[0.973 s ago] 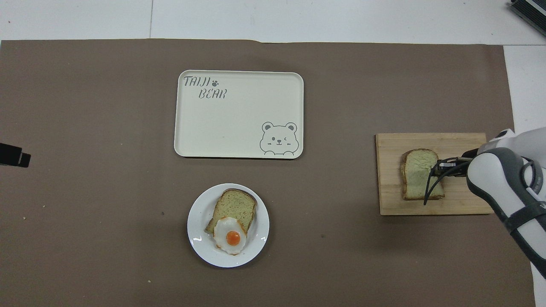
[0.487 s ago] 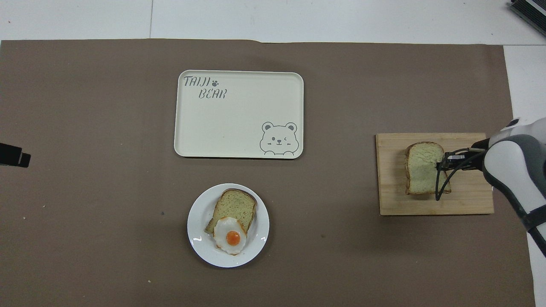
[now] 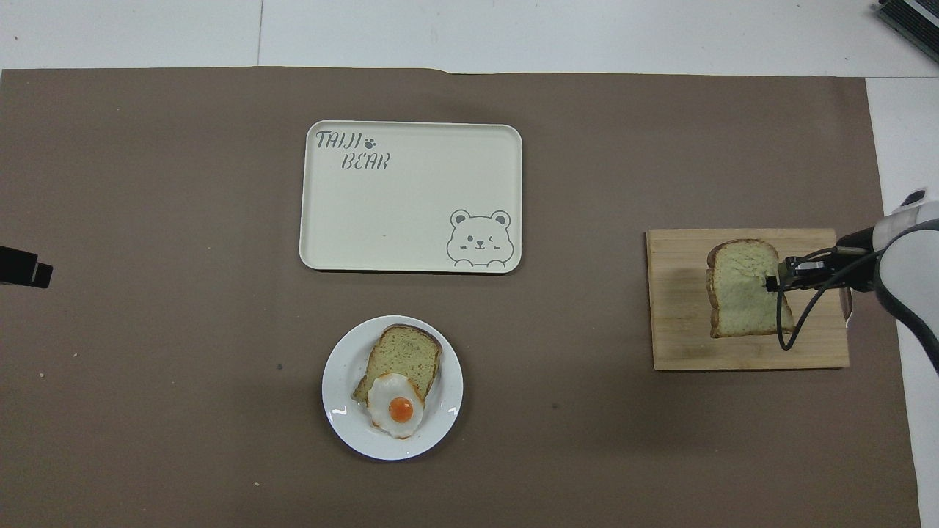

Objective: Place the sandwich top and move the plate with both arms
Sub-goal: 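Carry the bread slice with the right gripper over the egg plate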

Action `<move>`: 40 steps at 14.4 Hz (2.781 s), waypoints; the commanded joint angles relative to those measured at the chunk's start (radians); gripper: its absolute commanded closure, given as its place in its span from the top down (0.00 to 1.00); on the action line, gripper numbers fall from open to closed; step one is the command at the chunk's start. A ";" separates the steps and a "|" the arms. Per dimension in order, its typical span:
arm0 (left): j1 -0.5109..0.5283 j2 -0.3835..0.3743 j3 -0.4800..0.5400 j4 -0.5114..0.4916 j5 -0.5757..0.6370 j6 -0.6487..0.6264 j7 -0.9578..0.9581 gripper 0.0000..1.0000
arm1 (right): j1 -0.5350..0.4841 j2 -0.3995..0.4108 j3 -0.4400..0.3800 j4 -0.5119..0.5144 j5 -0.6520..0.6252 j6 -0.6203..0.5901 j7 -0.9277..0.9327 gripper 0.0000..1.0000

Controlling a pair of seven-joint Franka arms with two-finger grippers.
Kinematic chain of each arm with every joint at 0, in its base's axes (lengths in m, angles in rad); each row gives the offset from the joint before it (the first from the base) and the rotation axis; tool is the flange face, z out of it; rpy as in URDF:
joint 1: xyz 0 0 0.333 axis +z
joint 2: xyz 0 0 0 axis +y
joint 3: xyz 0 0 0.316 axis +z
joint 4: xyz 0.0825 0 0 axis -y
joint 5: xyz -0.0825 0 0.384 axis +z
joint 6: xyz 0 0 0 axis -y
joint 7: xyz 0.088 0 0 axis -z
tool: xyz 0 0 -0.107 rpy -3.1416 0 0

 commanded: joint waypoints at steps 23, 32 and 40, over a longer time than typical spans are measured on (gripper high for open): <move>0.002 -0.025 0.001 -0.025 -0.005 -0.005 -0.010 1.00 | 0.382 -0.126 0.035 0.056 -0.027 -0.141 0.536 0.00; 0.002 -0.025 0.000 -0.025 -0.005 -0.005 -0.010 1.00 | 0.688 -0.064 0.037 0.017 0.072 0.070 0.762 0.00; -0.002 -0.024 -0.001 -0.025 -0.005 -0.005 -0.010 1.00 | 0.893 0.100 0.035 0.022 0.166 0.371 0.852 0.00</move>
